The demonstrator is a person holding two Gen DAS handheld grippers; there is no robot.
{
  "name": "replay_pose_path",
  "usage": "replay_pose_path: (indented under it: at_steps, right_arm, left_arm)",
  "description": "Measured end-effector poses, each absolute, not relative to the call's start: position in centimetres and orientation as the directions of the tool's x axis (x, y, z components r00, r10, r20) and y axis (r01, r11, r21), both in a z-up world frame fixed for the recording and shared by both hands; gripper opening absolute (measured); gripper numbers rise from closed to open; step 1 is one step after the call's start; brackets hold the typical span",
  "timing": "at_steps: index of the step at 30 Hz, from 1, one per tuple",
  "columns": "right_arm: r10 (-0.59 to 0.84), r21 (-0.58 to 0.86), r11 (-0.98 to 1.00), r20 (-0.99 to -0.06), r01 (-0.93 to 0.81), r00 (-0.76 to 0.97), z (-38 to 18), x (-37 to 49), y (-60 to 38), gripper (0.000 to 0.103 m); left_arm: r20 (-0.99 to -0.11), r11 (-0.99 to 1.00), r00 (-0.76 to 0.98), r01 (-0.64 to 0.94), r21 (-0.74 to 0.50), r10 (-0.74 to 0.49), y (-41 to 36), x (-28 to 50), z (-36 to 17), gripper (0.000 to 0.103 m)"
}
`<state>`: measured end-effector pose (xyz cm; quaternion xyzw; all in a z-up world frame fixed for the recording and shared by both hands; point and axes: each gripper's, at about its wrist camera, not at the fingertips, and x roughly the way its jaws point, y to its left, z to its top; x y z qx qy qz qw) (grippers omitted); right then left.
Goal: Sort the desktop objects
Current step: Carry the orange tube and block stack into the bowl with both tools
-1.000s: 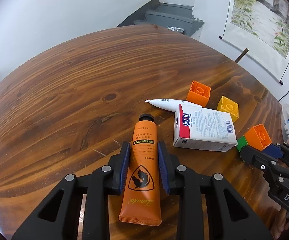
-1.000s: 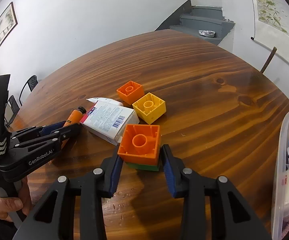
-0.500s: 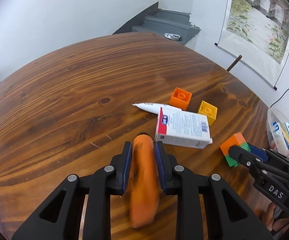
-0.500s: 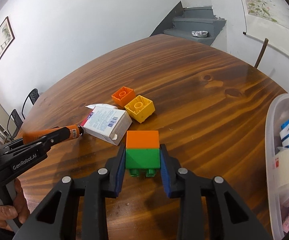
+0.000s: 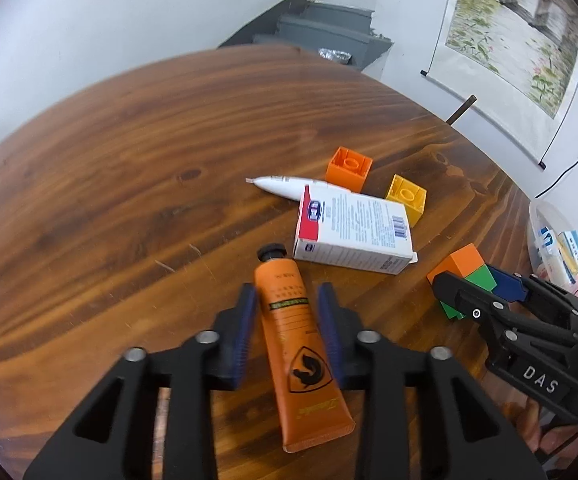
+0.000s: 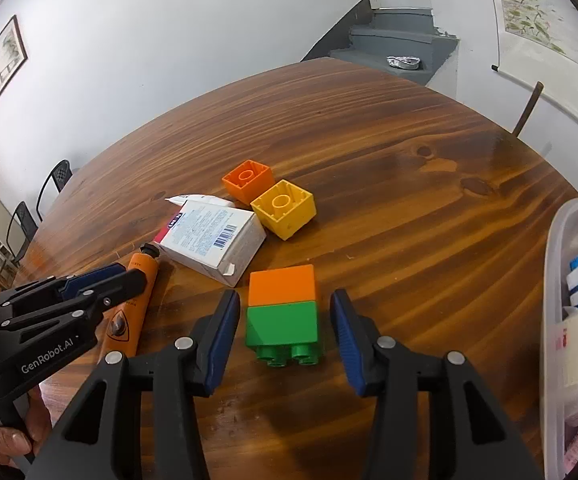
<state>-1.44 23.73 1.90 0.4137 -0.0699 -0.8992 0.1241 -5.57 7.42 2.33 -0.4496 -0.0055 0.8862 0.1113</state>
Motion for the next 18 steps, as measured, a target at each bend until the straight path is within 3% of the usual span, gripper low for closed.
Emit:
replay_pose_path:
  at_steps: [1,5,6,7,8,18]
  right_arm:
    - [-0.281,0.225,-0.96,-0.726,0.169,-0.627,1.9,-1.4,23.6,0.051]
    - [-0.283,0.219,-0.959,-0.721,0.179,-0.633,2.1,-1.2,23.4,0.051]
    - [-0.285,0.224,-0.958,-0.721,0.177,-0.632,2.1,-1.2,23.5,0.047]
    - [-0.288,0.228,-0.957,-0.72,0.178,-0.631,2.1,-1.2,23.5,0.04]
    - [-0.296,0.235,-0.955,-0.72,0.181,-0.628,2.0,-1.2,23.5,0.04]
    - [-0.319,0.275,-0.944,-0.635,0.18,-0.703,3.3,0.8,24.6,0.039]
  left_arm:
    - [-0.801,-0.975,-0.563,-0.186,-0.119,0.205,7.4,-5.7,2.1,0.049]
    - [-0.794,-0.982,-0.582,-0.162,-0.101,0.178,7.4,-5.8,1.7,0.049]
    - [-0.794,-0.984,-0.585,-0.154,-0.091,0.165,7.4,-5.8,1.6,0.049]
    - [-0.794,-0.985,-0.588,-0.148,-0.083,0.155,7.4,-5.8,1.5,0.041]
    - [-0.792,-0.986,-0.593,-0.149,-0.071,0.146,7.5,-5.7,1.5,0.029]
    - [-0.749,-0.983,-0.641,-0.17,-0.075,0.168,8.8,-3.6,3.6,0.029]
